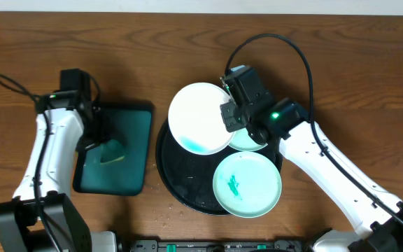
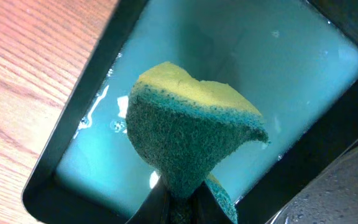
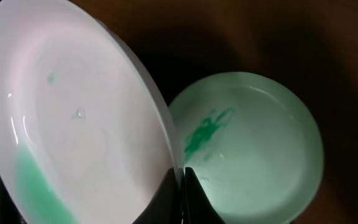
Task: Clean dirty plates on tray and stack at the side
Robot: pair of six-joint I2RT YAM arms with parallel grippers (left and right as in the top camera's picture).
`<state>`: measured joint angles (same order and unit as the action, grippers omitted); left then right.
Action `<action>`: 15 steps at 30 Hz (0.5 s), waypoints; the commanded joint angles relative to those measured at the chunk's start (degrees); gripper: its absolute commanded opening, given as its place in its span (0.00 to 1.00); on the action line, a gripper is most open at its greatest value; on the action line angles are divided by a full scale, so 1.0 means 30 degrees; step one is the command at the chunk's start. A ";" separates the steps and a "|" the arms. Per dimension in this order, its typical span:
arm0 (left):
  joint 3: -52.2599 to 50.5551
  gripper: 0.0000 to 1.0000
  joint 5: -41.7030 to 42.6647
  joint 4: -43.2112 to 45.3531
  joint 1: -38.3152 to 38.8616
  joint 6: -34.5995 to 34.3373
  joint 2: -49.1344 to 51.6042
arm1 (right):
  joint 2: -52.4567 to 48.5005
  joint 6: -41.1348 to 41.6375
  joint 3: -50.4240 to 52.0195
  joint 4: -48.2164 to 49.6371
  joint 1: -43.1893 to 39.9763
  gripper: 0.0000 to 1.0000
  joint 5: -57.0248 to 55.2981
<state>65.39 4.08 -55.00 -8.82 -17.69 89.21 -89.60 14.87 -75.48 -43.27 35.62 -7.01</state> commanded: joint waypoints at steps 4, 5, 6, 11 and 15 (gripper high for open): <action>0.0816 0.07 0.1151 -0.0095 -0.1013 0.0809 0.0124 | -0.2601 0.0969 -0.2229 -0.0073 0.0350 0.01 0.2754; 0.0940 0.07 0.1151 -0.0131 -0.1027 0.0816 0.0087 | -0.3118 0.1137 -0.2688 -0.0124 0.0393 0.01 0.3096; 0.1151 0.07 0.1144 -0.0219 -0.1056 0.0823 0.0022 | -0.3716 0.1188 -0.3293 -0.0233 0.0474 0.01 0.3490; 0.2601 0.07 0.1078 -0.1122 -0.1435 0.0823 -0.0488 | -0.6462 0.1151 -0.6834 -0.1071 0.1035 0.01 0.4160; 0.3796 0.07 0.0867 -0.1843 -0.2331 0.0816 -0.1115 | -0.8080 0.1086 -0.9989 -0.1756 0.1523 0.01 0.4138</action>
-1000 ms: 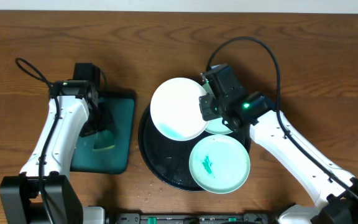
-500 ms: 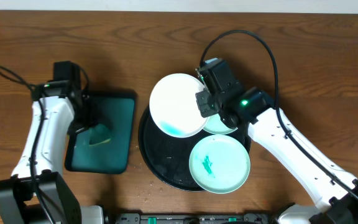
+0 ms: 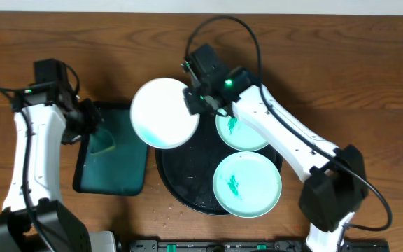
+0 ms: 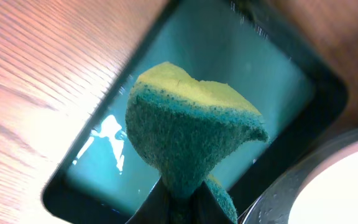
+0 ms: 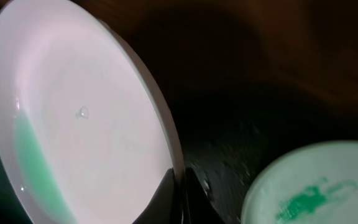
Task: Clean dirty plates on tray and stack at the side
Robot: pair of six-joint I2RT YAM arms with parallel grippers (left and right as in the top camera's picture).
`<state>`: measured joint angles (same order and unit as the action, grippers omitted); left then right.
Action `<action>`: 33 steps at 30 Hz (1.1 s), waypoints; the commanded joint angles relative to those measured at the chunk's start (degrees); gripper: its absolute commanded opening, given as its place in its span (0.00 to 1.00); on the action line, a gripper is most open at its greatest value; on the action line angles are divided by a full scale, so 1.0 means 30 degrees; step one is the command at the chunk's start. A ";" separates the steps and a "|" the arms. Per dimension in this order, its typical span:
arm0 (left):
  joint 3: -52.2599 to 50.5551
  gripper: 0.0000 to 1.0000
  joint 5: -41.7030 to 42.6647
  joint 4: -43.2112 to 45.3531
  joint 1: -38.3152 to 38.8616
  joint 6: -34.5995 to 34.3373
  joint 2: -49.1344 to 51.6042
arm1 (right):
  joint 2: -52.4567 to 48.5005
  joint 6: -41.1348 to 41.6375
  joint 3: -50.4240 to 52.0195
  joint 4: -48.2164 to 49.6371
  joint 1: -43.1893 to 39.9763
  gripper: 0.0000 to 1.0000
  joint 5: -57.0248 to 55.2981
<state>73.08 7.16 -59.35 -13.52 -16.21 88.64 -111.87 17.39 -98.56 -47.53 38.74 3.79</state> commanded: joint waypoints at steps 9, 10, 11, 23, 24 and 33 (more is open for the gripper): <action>0.3060 0.07 0.0787 -0.0860 -0.4080 0.0313 -0.2164 | -0.2295 0.0022 -0.3876 0.0874 0.1370 0.01 -0.0313; 0.3082 0.07 0.1049 -0.0860 -0.4466 0.0313 -0.2229 | -0.2382 -0.0007 -0.3876 0.1049 0.1515 0.01 -0.0532; 0.3082 0.07 0.1370 -0.0889 -0.4903 0.0328 -0.2237 | -0.2463 -0.0036 -0.3876 0.1319 0.1756 0.01 -0.0947; 0.3082 0.07 0.2324 -0.1173 -0.6098 0.0321 -0.2186 | -0.3147 -0.2259 -0.3876 0.3351 0.5268 0.01 -0.9967; 0.3082 0.07 0.2324 -0.1180 -0.6098 0.0313 -0.2186 | -0.3147 -0.2696 -0.3876 0.3534 0.5588 0.01 -1.0797; 0.3082 0.07 0.2331 -0.1173 -0.6098 0.0299 -0.2186 | -0.3147 -0.7118 -0.3876 0.5880 0.8247 0.01 -1.9154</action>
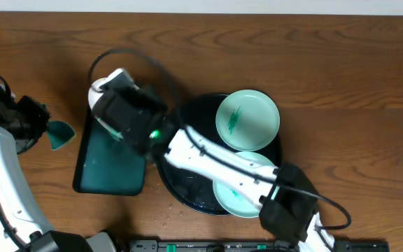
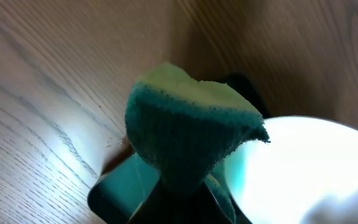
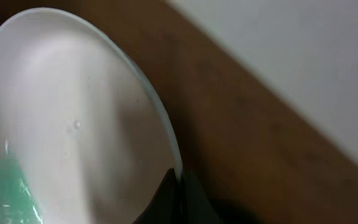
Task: Clean dirty plates on tray and stack at the side
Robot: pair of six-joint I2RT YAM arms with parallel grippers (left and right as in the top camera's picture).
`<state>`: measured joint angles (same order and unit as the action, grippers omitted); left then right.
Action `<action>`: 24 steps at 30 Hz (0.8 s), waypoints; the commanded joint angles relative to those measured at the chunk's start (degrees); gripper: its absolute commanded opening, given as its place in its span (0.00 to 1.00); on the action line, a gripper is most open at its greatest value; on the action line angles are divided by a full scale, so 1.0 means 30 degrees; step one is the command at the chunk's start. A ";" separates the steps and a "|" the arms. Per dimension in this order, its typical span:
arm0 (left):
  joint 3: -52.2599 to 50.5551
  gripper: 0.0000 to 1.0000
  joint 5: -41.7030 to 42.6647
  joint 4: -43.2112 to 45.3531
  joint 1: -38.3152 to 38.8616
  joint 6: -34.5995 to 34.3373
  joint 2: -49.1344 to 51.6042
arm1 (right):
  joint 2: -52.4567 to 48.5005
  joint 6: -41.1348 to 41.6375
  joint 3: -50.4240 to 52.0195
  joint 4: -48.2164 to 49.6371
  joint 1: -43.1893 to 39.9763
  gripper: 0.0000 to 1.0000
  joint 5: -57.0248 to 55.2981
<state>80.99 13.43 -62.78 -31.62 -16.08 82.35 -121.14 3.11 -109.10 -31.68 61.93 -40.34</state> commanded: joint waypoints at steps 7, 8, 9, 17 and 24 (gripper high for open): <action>0.0444 0.07 0.0262 -0.0022 -0.0066 0.0248 -0.0087 | -0.0058 -0.6528 -0.0364 0.2878 0.1537 0.01 -0.6601; 0.0444 0.07 0.0342 0.0000 -0.0066 0.0240 -0.0087 | -0.0058 -0.7045 -0.0364 0.2943 0.1625 0.01 -0.6630; 0.0444 0.07 0.0393 0.0007 -0.0066 0.0211 -0.0087 | -0.0058 -0.7461 -0.0364 0.2973 0.1690 0.01 -0.6630; 0.0444 0.07 0.0393 0.0000 -0.0066 0.0182 -0.0087 | -0.0058 -0.9027 -0.0364 0.3963 0.2142 0.01 -0.7854; 0.0437 0.07 0.0393 0.0000 -0.0066 0.0175 -0.0087 | -0.0058 -1.0499 -0.0364 0.4503 0.2178 0.01 -0.8422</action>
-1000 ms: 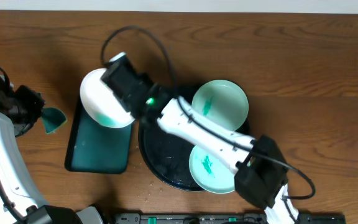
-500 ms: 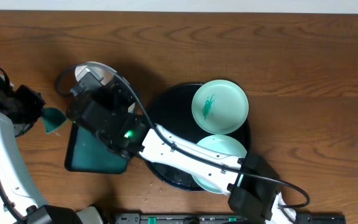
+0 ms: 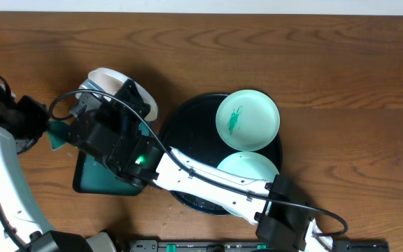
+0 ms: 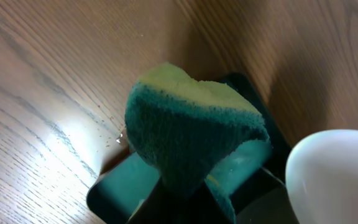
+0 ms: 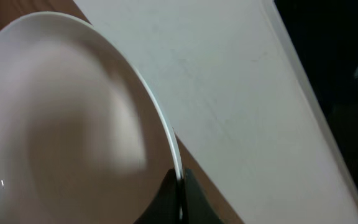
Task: Clean dirty plates on tray and stack at the side
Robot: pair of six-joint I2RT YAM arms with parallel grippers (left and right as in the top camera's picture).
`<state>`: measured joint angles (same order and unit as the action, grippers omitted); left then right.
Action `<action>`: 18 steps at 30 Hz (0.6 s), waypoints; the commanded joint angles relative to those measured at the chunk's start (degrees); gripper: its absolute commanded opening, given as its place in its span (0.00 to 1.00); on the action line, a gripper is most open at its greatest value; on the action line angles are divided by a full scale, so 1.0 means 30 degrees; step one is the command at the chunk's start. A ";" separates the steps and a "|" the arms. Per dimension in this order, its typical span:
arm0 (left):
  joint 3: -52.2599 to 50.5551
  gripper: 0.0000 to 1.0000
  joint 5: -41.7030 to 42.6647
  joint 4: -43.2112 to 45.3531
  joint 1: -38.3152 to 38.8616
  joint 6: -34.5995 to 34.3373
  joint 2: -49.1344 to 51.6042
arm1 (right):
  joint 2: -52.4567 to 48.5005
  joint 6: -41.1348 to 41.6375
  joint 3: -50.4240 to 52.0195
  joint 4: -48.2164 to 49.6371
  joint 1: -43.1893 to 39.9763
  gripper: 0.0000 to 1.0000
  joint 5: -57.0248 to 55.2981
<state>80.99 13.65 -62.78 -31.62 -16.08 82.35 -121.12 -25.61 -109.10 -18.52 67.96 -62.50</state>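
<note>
My right gripper (image 5: 179, 185) is shut on the rim of a white plate (image 5: 73, 124). It holds the plate steeply tilted over the far end of the teal wash basin (image 3: 89, 176). My left gripper (image 4: 182, 208) is shut on a green-and-yellow sponge (image 4: 191, 134), just left of the basin and close to the plate (image 4: 334, 177). On the round black tray (image 3: 180, 136) lies a pale green plate (image 3: 248, 119) with a green smear. A second green plate (image 3: 254, 166) is partly hidden under my right arm.
My right arm stretches across the table from the near right to the basin, covering most of the basin and the tray's left part. Bare wood table (image 3: 341, 84) lies to the right and far side of the tray.
The white plate is tipped more steeply over the basin, and the green puddle on it has left the right wrist view. The sponge sits a little closer to the basin.
First the sponge was held in the basin and the white plate, with green liquid, above the round tray. Then the plate was further left, at the basin's edge. Later the sponge was left of the basin and the plate over its far end, where it now stands tilted.
</note>
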 commanded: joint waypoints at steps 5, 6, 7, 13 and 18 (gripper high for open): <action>0.0437 0.07 0.0321 -0.0029 -0.0066 0.0182 -0.0087 | -0.0066 0.1661 -0.0364 -0.1202 0.0204 0.01 -0.0947; 0.0437 0.07 0.0321 -0.0051 -0.0066 0.0182 -0.0087 | -0.0066 0.2929 -0.0364 -0.2113 0.0189 0.01 -0.0619; 0.0437 0.07 0.0313 -0.0073 -0.0066 0.0182 -0.0087 | -0.0066 0.4568 -0.0364 -0.3461 0.0109 0.01 0.0299; 0.0328 0.07 0.0306 -0.0058 -0.0036 0.0175 -0.0007 | -0.0058 1.2262 -0.0364 -0.8422 -0.1290 0.01 0.7767; 0.0291 0.07 0.0291 -0.0058 0.0342 0.0182 0.0226 | 0.0612 1.3959 -0.0379 -0.8677 -0.2783 0.01 1.3100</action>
<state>80.99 13.65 -62.83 -31.46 -16.08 82.37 -121.16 6.92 -109.51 -44.51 62.74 -37.34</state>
